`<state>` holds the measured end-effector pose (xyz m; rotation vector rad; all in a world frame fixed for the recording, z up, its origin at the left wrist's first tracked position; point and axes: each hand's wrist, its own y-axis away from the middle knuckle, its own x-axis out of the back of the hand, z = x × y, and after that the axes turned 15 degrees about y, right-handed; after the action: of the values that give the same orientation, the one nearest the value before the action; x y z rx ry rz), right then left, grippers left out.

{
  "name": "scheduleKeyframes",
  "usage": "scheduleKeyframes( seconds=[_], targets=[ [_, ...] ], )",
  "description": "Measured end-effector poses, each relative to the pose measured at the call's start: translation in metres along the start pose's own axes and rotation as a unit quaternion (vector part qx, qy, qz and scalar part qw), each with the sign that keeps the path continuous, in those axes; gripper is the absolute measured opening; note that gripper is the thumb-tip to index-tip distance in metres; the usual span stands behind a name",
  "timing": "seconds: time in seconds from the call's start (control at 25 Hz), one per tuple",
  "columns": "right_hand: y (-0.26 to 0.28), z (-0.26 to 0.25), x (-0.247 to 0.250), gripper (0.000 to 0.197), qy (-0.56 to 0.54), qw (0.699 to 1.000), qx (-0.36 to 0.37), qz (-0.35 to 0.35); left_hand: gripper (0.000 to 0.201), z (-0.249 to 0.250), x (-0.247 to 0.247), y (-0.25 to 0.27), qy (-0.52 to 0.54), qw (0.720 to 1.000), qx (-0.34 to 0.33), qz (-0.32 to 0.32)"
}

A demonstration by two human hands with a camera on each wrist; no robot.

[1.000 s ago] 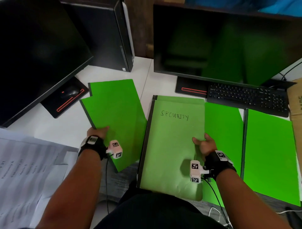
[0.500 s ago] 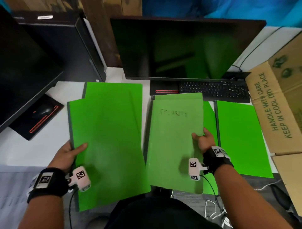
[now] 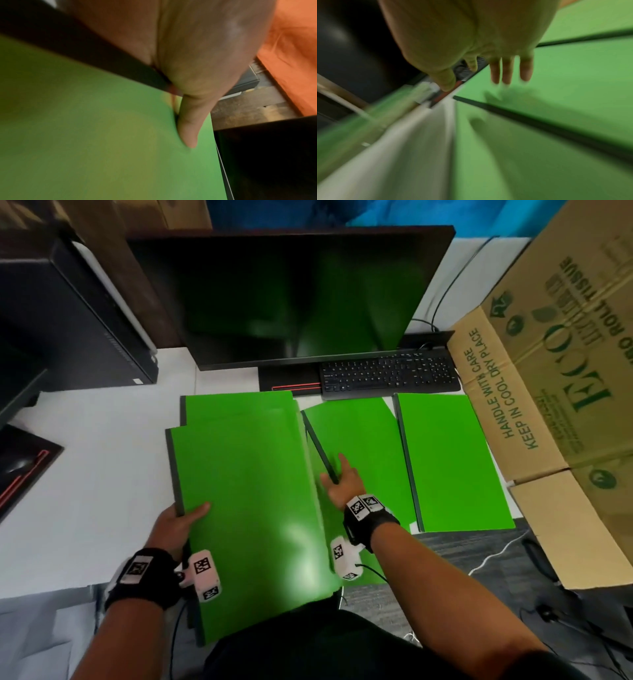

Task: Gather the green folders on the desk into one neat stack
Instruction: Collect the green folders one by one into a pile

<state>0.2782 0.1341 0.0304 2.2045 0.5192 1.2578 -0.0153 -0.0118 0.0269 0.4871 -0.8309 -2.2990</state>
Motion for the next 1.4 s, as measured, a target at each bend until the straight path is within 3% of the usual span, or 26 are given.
scheduleKeyframes(
  seconds=[0.12, 0.24, 0.32, 0.44, 0.52, 0.6, 0.72, 0.88, 1.12, 1.28, 1.4],
  targets=[
    [-0.009, 0.06, -0.005, 0.091, 0.295, 0.954, -0.041, 0.006, 0.017, 0.014, 0.015, 0.005, 0.011, 0.999, -0.025, 0.027],
    [0.006, 0.084, -0.038, 0.091, 0.395, 0.918, 0.018, -0.019, 0.017, 0.021, 0.027, 0.005, -0.001, 0.999, -0.038, 0.036],
    [0.021, 0.072, -0.057, 0.085, 0.408, 0.911, 0.059, -0.019, 0.034, 0.024, 0.031, 0.002, -0.024, 0.998, -0.041, 0.041],
    [0.023, 0.055, -0.049, 0.073, 0.38, 0.922, 0.058, 0.05, 0.027, 0.031, 0.029, 0.004, -0.026, 0.998, -0.044, 0.032],
    [0.011, 0.062, -0.028, 0.086, 0.331, 0.939, -0.052, 0.081, 0.02, 0.036, 0.027, 0.008, -0.022, 0.998, -0.047, 0.029],
    [-0.003, 0.08, -0.013, 0.105, 0.29, 0.937, -0.175, 0.086, 0.018, 0.039, 0.025, 0.011, -0.016, 0.999, -0.047, 0.018],
    [-0.015, 0.098, -0.01, 0.127, 0.258, 0.929, -0.248, 0.091, 0.026, 0.042, 0.023, 0.012, 0.001, 0.999, -0.037, 0.01],
    [-0.025, 0.096, 0.001, 0.14, 0.265, 0.921, -0.261, 0.113, 0.035, 0.042, 0.02, 0.012, -0.001, 1.0, -0.023, 0.006],
    [-0.031, 0.086, 0.006, 0.128, 0.293, 0.921, -0.24, 0.088, 0.055, 0.041, 0.026, 0.007, -0.002, 1.0, -0.028, -0.006],
    [-0.04, 0.073, 0.002, 0.122, 0.294, 0.935, -0.168, 0.102, 0.037, 0.047, 0.027, 0.016, -0.01, 1.0, -0.029, 0.003],
    [-0.045, 0.076, -0.003, 0.134, 0.308, 0.938, -0.145, 0.071, 0.033, 0.05, 0.029, 0.019, -0.001, 0.999, -0.037, 0.003]
  ],
)
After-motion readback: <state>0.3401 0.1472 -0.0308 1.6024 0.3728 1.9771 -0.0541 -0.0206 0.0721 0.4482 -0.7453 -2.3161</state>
